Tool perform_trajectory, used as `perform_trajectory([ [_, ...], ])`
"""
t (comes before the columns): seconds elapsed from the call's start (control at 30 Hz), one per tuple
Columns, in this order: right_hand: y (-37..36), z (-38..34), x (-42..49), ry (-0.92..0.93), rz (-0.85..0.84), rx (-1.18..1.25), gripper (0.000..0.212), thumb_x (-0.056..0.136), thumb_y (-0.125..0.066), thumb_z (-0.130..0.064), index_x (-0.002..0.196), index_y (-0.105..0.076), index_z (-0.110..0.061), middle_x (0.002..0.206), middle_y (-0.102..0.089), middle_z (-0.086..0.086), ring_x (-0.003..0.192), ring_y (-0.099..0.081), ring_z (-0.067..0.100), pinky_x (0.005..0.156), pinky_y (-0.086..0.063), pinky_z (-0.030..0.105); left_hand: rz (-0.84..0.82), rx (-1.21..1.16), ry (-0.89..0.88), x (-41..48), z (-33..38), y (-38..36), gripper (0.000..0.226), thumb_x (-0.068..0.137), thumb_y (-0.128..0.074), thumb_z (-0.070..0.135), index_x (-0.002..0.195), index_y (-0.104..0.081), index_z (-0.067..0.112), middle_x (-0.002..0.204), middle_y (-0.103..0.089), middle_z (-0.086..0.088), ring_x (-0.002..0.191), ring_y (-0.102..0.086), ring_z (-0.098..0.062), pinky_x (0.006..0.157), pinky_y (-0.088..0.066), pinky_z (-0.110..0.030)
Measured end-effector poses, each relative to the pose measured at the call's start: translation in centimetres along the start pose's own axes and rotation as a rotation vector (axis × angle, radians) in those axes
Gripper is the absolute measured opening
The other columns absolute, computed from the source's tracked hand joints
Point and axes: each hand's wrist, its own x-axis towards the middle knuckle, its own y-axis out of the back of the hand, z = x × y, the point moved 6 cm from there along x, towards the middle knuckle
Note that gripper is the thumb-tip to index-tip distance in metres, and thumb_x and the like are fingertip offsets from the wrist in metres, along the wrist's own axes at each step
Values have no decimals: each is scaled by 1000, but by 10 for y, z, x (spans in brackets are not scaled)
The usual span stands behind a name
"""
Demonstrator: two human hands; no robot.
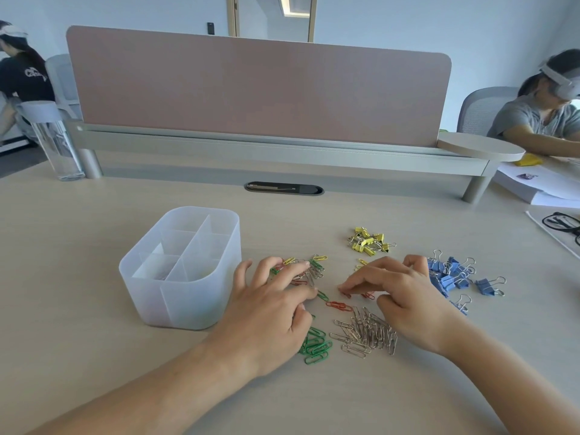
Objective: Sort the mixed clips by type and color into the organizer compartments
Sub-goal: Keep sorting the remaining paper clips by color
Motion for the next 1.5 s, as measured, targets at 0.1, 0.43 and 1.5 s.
perform_trajectory([
  [0.1, 5, 2, -3, -2, 60, 29, 63, 67, -36, -4, 98, -69, -48, 100, -61, -38, 112, -45, -2, 95, -15, 24, 32, -14, -1, -2, -4, 3, 56, 82, -15, 36, 112, -63, 37, 145, -37, 22, 135, -26, -13, 112, -11, -45],
  [0.43, -3, 5, -3, 27, -12, -71, 62, 71, -39, -9, 96, -69, -56, 100, -52, -55, 115, -42, -4, 97, -10, 20, 78, -216, -87, -3, -9, 4, 55, 88, -22, 23, 117, -67, 36, 134, -42, 24, 126, -23, 1, 104, -15, -9],
  [1.5, -11, -19, 4, 83, -23, -83, 62, 76, -25, -22, 121, -58, -49, 108, -61, -28, 113, -38, -3, 96, -19, 30, 28, -168, 80, 0, -23, -7, 61, 90, -20, 25, 151, -19, 16, 148, -16, 11, 135, -11, -8, 111, -9, -13],
])
